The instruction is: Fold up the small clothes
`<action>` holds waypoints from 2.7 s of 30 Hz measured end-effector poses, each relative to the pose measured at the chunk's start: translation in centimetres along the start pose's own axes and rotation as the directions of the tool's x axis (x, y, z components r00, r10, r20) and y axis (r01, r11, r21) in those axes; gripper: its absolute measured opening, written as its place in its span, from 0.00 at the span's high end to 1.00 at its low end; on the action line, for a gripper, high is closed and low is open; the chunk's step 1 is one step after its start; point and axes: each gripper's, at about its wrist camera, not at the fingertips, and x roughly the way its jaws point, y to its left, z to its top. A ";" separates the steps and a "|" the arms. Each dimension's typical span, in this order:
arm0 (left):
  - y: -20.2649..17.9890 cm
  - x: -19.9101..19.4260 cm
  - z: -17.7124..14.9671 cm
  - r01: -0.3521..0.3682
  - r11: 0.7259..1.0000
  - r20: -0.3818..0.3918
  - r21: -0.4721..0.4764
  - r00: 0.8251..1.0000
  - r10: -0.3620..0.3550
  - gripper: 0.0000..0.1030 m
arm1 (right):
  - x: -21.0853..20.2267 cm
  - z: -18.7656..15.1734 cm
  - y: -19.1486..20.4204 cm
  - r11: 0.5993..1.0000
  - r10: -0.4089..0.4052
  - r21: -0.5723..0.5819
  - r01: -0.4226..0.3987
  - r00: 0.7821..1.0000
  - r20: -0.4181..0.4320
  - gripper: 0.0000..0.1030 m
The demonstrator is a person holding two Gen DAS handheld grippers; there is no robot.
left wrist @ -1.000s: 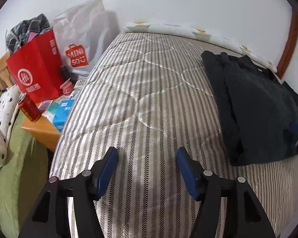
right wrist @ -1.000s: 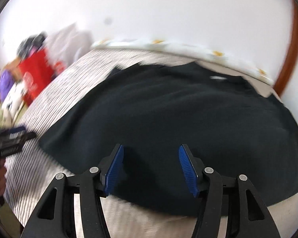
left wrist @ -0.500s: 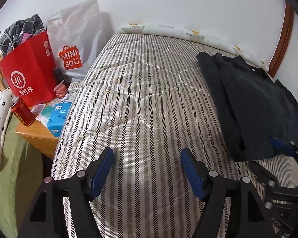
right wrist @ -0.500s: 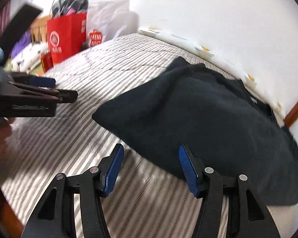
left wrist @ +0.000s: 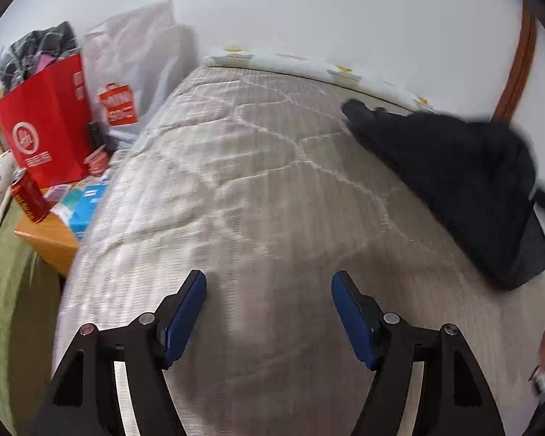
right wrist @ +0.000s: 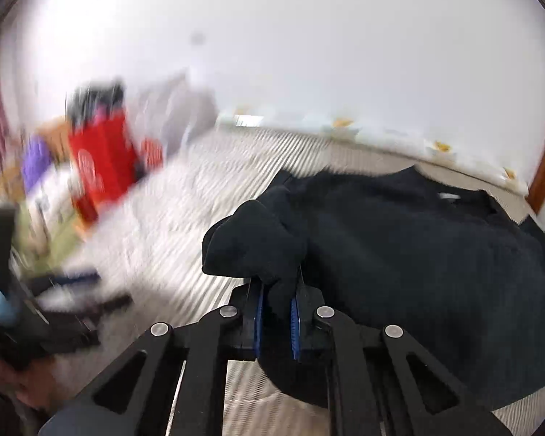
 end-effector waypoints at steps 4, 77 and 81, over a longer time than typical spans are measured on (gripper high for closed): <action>-4.5 -0.1 1.1 0.025 0.999 0.026 0.048 0.999 -0.026 0.33 | -4.4 2.6 -7.3 0.993 -0.046 0.111 0.035 0.994 0.100 0.90; -11.6 0.8 1.5 0.167 0.972 0.096 0.163 0.978 -0.184 0.85 | 1.1 -2.9 -23.8 0.898 0.080 0.436 -0.066 0.997 -0.014 0.89; -11.6 1.3 0.7 0.187 0.969 0.074 0.162 0.977 -0.201 0.85 | -2.9 -3.6 -22.3 0.915 0.074 0.391 -0.098 0.994 0.078 0.90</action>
